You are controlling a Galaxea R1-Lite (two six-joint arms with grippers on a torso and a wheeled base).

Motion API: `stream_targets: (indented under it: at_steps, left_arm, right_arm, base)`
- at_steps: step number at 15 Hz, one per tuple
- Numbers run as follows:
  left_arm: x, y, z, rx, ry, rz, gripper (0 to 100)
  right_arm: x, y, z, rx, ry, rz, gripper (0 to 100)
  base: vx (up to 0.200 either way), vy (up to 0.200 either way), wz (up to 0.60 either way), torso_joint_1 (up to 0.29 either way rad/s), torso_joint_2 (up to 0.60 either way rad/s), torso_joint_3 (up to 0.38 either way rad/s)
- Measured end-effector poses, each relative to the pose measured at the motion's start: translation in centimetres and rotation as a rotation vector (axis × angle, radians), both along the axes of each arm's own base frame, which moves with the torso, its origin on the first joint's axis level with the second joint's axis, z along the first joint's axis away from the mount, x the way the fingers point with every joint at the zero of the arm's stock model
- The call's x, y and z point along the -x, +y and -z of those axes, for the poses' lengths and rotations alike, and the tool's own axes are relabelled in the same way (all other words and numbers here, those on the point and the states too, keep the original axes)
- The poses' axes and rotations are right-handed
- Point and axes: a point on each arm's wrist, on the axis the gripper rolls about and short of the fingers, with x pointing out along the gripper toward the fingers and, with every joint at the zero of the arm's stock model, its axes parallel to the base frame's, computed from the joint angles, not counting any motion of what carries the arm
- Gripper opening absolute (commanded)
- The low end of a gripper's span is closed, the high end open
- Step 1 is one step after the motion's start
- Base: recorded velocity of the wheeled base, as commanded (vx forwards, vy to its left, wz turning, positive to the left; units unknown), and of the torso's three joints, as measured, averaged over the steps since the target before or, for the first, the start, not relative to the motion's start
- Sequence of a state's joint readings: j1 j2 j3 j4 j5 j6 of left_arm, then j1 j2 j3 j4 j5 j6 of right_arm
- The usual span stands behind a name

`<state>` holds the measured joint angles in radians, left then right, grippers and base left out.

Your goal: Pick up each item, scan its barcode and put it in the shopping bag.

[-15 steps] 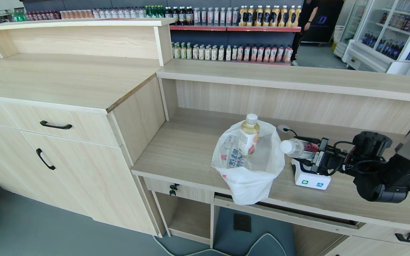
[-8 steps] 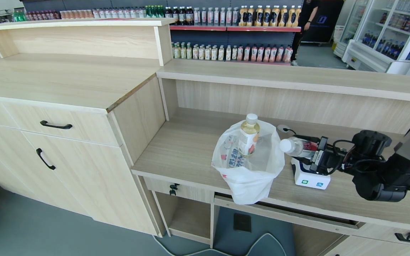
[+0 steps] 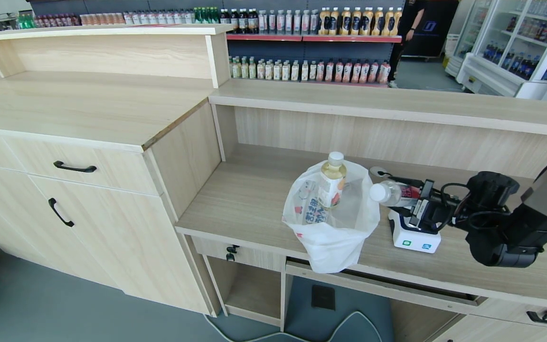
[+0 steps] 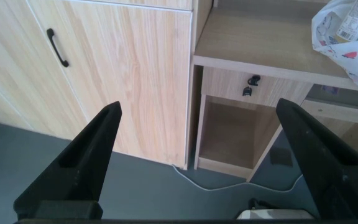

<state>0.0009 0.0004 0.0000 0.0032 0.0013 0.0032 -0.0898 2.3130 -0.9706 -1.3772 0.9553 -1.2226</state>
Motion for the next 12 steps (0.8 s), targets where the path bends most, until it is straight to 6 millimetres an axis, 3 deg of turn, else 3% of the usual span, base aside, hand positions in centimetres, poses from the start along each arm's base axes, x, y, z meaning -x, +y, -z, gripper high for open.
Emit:
stream_targets:
  at_steps: [8, 10, 12]
  left_arm:
    - [0.0, 0.0, 0.0, 0.000, 0.000, 0.000, 100]
    - [0.0, 0.0, 0.0, 0.000, 0.000, 0.000, 100]
    - [0.0, 0.0, 0.0, 0.000, 0.000, 0.000, 100]
  right_arm:
    - [-0.3, 0.4, 0.2, 0.002, -0.035, -0.011, 0]
    - [-0.3, 0.7, -0.8, -0.041, -0.004, -0.017, 0]
    - [0.5, 0.9, -3.1, -0.126, 0.080, -0.008, 0]
  base:
    - [0.000, 0.000, 0.00, 0.000, 0.00, 0.000]
    - [0.000, 0.000, 0.00, 0.000, 0.00, 0.000]
    - [0.000, 0.000, 0.00, 0.000, 0.00, 0.000]
